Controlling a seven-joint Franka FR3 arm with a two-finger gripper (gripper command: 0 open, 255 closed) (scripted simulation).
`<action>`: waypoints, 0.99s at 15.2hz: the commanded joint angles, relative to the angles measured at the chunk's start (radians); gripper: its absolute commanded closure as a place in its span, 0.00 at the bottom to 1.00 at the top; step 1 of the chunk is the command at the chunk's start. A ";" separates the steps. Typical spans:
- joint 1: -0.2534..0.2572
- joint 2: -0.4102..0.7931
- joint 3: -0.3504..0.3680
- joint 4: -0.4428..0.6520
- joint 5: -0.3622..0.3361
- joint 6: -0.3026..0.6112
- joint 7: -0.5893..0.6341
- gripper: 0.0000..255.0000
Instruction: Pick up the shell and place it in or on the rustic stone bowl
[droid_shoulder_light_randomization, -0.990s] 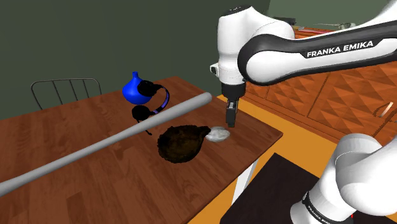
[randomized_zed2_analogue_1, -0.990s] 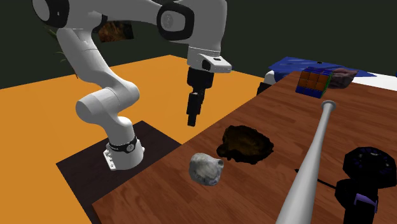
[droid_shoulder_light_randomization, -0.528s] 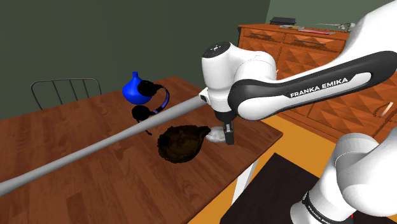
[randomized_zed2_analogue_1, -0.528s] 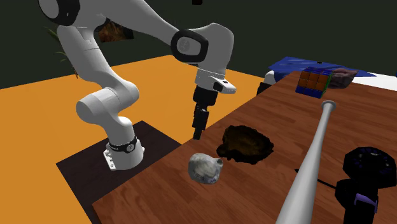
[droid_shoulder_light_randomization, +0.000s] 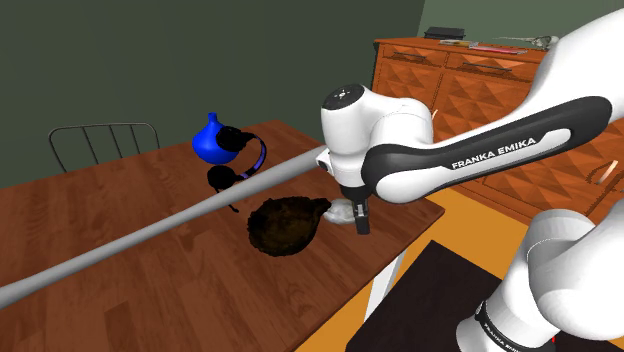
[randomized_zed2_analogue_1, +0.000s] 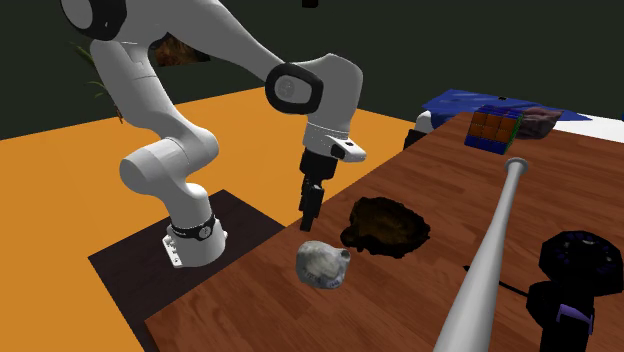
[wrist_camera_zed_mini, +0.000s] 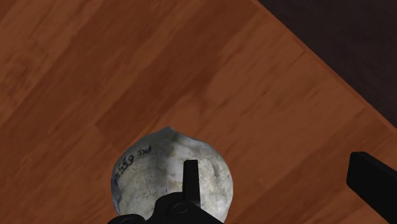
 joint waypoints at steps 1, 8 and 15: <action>0.000 0.001 0.000 0.000 0.000 0.002 0.000 0.00; 0.000 0.001 0.000 0.000 0.000 0.002 0.000 1.00; 0.000 0.001 0.000 0.000 0.000 0.002 0.000 0.00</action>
